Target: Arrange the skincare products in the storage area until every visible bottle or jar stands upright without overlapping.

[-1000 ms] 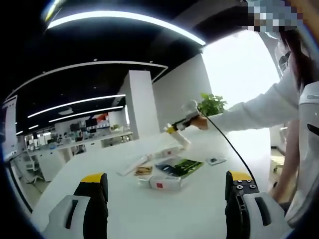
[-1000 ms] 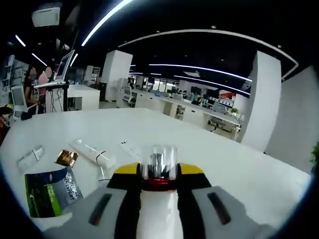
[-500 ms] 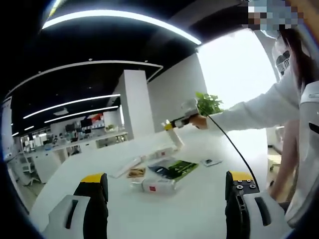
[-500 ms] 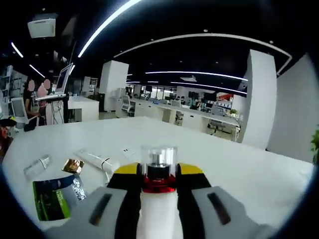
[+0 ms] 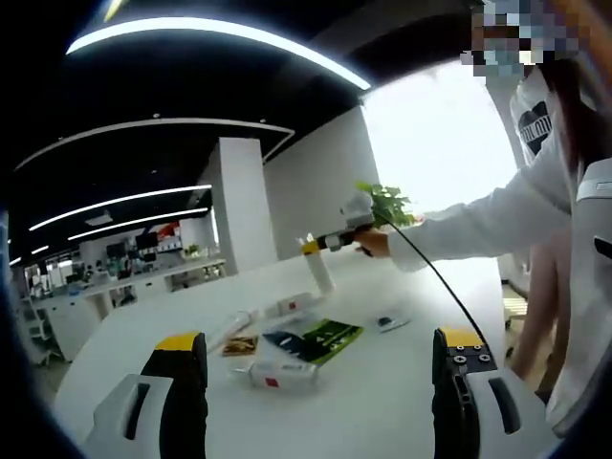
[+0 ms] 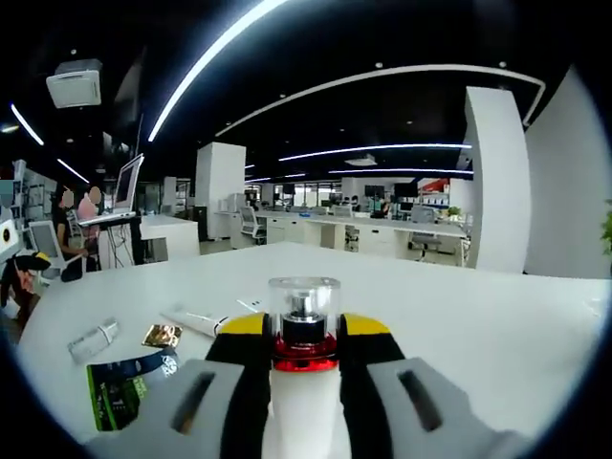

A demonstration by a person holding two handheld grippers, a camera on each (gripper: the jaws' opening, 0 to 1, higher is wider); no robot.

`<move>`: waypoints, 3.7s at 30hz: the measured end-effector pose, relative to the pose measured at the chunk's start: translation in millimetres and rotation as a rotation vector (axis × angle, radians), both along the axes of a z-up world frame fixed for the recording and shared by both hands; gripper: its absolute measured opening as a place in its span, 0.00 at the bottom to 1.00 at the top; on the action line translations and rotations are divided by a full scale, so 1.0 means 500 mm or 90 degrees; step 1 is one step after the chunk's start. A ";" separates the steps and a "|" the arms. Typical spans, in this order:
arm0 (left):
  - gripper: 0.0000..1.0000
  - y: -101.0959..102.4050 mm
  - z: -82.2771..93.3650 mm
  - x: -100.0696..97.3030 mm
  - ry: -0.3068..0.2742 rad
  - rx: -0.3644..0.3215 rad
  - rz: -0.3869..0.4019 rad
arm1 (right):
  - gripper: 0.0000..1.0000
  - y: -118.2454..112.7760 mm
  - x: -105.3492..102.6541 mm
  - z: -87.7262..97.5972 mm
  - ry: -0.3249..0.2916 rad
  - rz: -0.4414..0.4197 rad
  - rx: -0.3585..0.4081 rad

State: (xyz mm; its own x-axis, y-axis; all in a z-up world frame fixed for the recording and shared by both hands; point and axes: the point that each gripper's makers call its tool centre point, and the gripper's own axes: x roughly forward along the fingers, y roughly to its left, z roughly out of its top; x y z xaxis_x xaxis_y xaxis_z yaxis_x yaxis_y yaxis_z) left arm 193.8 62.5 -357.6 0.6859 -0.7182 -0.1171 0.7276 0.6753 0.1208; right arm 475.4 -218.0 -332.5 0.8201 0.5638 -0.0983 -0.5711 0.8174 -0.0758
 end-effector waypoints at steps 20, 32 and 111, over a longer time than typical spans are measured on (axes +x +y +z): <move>1.00 -0.038 0.012 0.009 -0.014 0.026 -0.031 | 0.24 -0.015 0.010 0.018 -0.014 0.017 0.029; 1.00 -0.004 0.002 -0.001 -0.007 0.026 0.002 | 0.24 -0.045 0.054 0.008 -0.036 -0.051 0.027; 1.00 0.036 -0.007 -0.022 0.001 0.012 0.041 | 0.40 -0.149 0.038 0.029 -0.160 -0.189 0.053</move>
State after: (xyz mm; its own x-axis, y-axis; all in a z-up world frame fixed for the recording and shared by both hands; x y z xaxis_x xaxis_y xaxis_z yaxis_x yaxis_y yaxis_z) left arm 182.7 80.7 -361.0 0.7310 -0.6696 -0.1314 0.6824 0.7187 0.1335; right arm 494.3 -292.3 -318.2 0.9412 0.2959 0.1630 -0.2809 0.9535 -0.1091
